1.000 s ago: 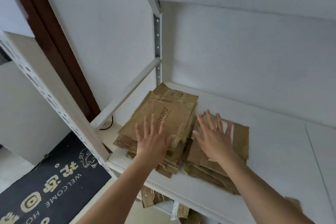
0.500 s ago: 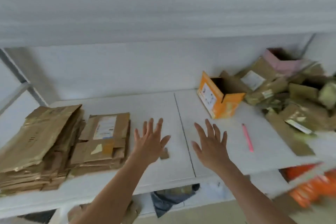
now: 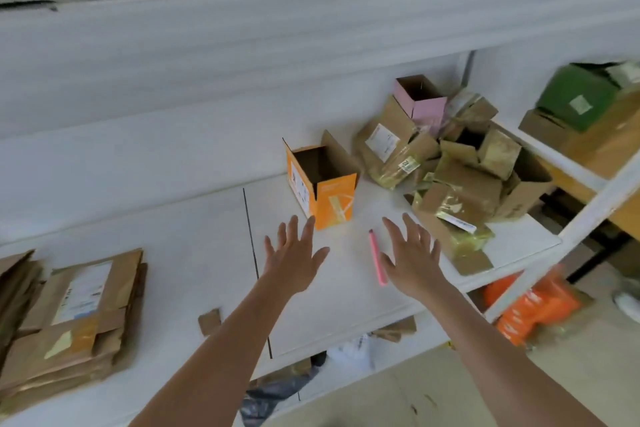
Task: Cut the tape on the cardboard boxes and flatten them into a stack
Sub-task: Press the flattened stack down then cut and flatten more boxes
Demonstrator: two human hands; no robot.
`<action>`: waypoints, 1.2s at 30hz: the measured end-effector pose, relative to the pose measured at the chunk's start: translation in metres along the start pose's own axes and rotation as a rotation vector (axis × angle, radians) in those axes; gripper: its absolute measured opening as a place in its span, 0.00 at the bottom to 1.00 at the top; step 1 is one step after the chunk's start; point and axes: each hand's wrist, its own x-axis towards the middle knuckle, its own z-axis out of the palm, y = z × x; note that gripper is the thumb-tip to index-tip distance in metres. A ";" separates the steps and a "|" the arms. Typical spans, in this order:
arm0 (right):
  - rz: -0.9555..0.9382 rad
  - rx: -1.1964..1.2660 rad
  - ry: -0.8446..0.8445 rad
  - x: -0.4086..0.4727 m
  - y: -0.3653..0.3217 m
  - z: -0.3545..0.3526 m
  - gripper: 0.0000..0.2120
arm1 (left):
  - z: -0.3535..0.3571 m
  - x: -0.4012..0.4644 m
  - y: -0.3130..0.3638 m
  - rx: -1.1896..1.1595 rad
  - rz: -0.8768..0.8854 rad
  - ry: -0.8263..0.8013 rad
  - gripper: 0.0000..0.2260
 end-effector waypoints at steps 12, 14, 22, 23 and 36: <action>0.006 0.074 0.013 0.101 -0.014 -0.007 0.31 | -0.030 0.126 0.000 -0.089 0.104 0.097 0.28; 0.008 0.082 -0.011 0.110 -0.011 -0.004 0.32 | -0.028 0.139 0.003 -0.059 0.116 0.103 0.26; -0.037 0.140 -0.104 0.147 0.013 -0.001 0.35 | -0.020 0.148 0.011 -0.230 -0.088 0.196 0.10; -0.051 0.152 -0.119 0.151 0.018 -0.001 0.35 | -0.024 0.144 0.012 -0.256 -0.140 0.220 0.09; -0.253 0.722 -0.338 0.174 0.035 -0.016 0.28 | -0.024 0.034 0.002 -1.325 -0.550 0.470 0.06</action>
